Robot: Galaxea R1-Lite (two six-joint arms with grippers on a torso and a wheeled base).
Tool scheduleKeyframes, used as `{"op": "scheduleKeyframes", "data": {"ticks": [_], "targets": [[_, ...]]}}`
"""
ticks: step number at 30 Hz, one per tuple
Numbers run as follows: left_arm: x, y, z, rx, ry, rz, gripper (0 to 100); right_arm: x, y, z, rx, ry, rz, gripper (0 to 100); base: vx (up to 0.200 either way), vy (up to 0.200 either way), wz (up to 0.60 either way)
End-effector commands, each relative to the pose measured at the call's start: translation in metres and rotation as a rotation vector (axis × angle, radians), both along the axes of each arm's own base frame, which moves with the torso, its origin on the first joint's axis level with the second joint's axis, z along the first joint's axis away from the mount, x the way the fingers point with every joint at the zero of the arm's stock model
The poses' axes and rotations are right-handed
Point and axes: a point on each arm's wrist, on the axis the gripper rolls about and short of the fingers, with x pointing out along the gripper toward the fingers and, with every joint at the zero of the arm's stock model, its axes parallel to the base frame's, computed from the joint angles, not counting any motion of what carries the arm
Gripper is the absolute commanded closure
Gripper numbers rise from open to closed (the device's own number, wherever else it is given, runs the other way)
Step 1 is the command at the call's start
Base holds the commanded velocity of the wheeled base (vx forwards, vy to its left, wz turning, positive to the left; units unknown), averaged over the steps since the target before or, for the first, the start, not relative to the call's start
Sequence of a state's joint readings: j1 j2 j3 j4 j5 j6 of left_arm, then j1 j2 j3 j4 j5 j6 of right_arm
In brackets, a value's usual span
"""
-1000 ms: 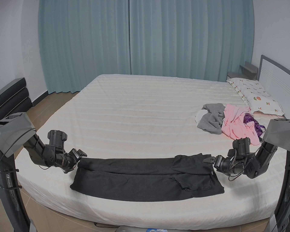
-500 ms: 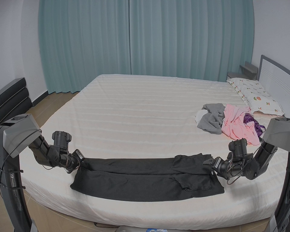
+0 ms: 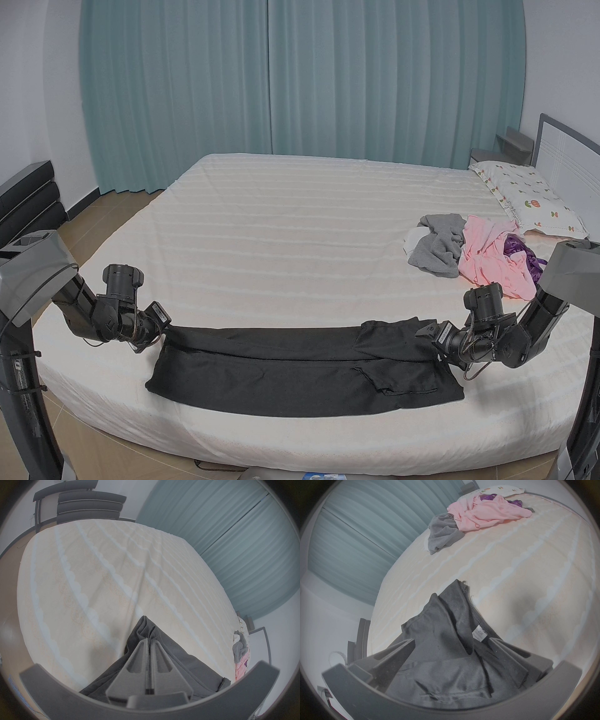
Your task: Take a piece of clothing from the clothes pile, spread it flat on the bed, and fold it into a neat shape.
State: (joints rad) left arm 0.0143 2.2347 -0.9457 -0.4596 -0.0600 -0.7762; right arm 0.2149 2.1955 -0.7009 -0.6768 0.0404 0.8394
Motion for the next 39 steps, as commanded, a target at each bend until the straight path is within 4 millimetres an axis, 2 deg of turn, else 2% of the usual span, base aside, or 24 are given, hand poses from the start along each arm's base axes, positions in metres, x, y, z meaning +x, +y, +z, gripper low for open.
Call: {"op": "scheduleKeyframes", "data": {"ticks": [1, 8, 9, 13, 21, 26, 31, 35, 39], "targets": [[-0.001, -0.001, 0.003, -0.001, -0.007, -0.001, 100, 0.009, 0.006, -0.002, 0.015, 0.014, -0.010, 0, 0.000, 0.000, 0.00], [-0.001, -0.001, 0.004, -0.003, -0.009, -0.001, 100, 0.017, 0.009, -0.003, 0.008, 0.037, -0.017, 0, 0.000, 0.000, 0.00], [-0.001, -0.001, 0.004, -0.002, -0.009, 0.000, 100, 0.017, 0.009, -0.003, 0.006, 0.045, -0.017, 100, 0.000, 0.000, 0.00], [-0.001, 0.000, 0.004, -0.001, -0.007, 0.001, 100, 0.016, 0.009, -0.002, 0.002, 0.058, -0.018, 100, 0.000, 0.000, 0.00], [-0.001, 0.000, 0.008, 0.006, -0.018, -0.004, 100, 0.015, 0.004, 0.020, 0.011, 0.017, -0.031, 100, 0.000, 0.000, 0.00], [0.002, 0.000, 0.018, 0.005, -0.052, -0.005, 100, 0.024, 0.002, 0.028, 0.018, -0.006, -0.043, 100, 0.000, 0.000, 0.00], [0.016, 0.000, 0.028, 0.007, -0.107, -0.008, 100, 0.044, 0.002, 0.038, 0.029, -0.049, -0.054, 100, 0.000, 0.000, 0.00], [0.034, 0.003, 0.044, 0.004, -0.190, 0.005, 100, 0.072, 0.003, 0.048, 0.052, -0.131, -0.072, 100, 0.000, 0.000, 0.00], [0.044, 0.003, 0.044, 0.005, -0.210, 0.007, 100, 0.086, 0.005, 0.048, 0.060, -0.157, -0.089, 100, 0.000, 0.000, 0.00]]}}
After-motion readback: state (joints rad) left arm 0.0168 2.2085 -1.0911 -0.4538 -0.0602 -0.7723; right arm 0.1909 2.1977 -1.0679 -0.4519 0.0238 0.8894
